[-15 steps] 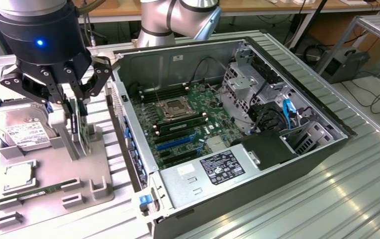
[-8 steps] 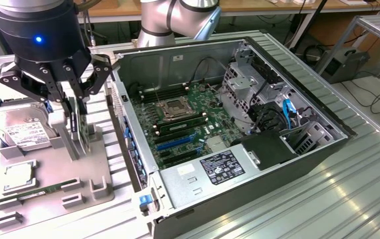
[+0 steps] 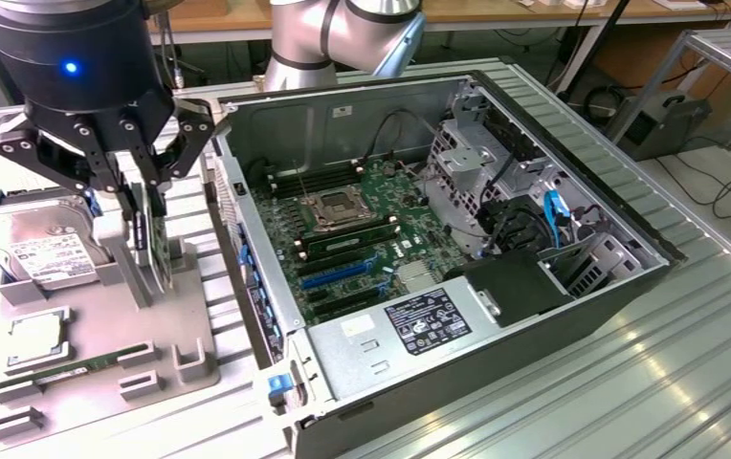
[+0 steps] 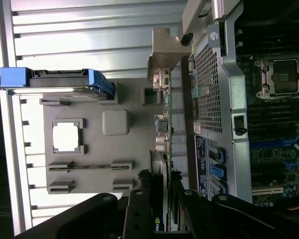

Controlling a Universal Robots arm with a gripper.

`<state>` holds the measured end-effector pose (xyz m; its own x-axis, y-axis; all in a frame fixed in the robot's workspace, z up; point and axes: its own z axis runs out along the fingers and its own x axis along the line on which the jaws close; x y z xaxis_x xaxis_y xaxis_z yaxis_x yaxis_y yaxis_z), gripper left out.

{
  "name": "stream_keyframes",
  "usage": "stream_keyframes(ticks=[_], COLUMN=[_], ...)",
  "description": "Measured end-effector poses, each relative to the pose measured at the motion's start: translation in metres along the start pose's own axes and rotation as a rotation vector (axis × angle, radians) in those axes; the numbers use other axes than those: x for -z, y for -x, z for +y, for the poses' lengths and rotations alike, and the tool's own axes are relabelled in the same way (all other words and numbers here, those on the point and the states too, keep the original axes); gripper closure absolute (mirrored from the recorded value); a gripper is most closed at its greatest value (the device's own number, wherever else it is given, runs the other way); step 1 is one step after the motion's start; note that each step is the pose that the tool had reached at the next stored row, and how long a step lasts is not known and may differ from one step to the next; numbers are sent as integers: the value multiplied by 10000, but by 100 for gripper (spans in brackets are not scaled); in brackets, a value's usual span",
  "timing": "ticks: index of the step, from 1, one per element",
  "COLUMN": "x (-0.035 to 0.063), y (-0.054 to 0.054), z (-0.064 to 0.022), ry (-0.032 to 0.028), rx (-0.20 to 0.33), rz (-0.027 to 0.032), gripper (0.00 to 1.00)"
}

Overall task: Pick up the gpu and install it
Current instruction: 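Pick up the gpu and move the gpu toward the slot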

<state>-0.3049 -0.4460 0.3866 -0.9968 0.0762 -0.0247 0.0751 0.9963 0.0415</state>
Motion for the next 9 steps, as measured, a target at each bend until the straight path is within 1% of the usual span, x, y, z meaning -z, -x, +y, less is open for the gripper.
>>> stream_keyframes(ticks=[9], x=[44], y=[1], z=[2], ry=[0], rx=[0], rz=[0], gripper=[74])
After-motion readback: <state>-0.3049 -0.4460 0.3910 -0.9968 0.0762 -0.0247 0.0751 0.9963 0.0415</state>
